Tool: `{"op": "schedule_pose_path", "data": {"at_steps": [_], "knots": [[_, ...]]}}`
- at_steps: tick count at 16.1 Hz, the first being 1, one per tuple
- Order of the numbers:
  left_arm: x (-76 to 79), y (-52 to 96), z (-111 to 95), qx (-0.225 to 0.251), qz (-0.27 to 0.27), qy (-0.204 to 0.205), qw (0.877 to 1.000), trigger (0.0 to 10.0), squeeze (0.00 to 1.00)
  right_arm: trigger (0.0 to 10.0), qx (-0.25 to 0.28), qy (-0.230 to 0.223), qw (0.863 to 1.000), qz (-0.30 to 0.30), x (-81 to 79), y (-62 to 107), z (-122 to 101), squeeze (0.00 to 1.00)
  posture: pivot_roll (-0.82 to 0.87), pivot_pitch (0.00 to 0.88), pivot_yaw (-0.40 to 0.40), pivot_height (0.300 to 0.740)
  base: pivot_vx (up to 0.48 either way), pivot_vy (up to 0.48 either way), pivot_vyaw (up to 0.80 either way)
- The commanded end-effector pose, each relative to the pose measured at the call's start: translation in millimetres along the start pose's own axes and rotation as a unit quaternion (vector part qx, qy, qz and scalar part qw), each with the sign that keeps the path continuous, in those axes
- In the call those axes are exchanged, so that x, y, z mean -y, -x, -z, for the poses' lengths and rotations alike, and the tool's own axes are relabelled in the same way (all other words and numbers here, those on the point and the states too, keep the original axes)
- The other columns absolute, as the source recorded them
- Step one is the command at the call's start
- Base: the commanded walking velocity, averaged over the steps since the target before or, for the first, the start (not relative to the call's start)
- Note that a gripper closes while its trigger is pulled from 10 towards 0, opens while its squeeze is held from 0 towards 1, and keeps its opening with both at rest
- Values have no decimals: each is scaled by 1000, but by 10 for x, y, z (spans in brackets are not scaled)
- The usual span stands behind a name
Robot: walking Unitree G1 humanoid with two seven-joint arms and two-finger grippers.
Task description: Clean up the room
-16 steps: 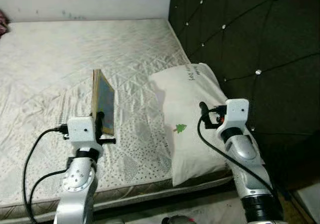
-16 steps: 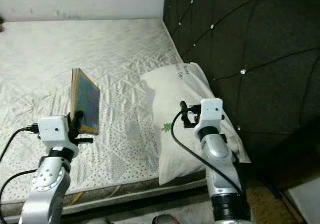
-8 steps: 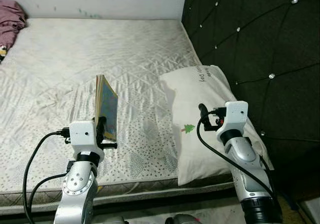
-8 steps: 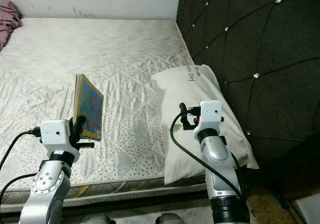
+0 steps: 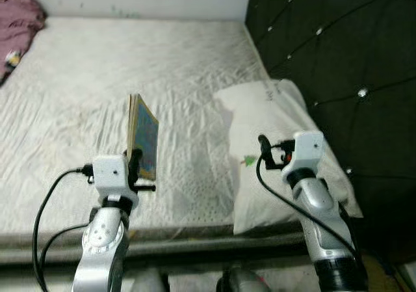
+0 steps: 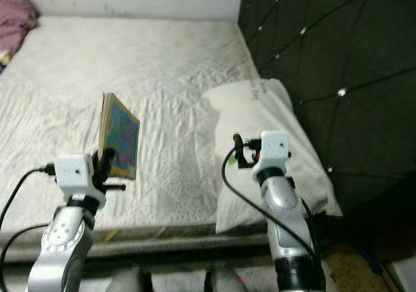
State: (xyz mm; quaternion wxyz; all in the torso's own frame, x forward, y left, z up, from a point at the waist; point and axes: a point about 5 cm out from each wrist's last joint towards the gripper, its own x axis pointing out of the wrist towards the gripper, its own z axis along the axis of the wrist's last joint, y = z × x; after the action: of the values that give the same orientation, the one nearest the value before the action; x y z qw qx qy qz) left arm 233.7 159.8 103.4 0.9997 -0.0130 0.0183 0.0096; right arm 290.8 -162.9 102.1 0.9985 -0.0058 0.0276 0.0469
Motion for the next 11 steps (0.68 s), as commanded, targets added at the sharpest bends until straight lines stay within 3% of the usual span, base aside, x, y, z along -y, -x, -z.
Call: {"op": "schedule_pose_path", "data": {"at_steps": [1,11], "knots": [[-65,-33,-91,18,-26,14,999,10000,0,10000,-2,-3,1000,2,16,5,0,0,-22,65,-26,636,0,0,0],[-131,-69,-120,25,-38,32,998,10000,0,10000,-7,6,1000,-3,15,-22,-4,0,-24,74,-39,636,0,0,0]]}}
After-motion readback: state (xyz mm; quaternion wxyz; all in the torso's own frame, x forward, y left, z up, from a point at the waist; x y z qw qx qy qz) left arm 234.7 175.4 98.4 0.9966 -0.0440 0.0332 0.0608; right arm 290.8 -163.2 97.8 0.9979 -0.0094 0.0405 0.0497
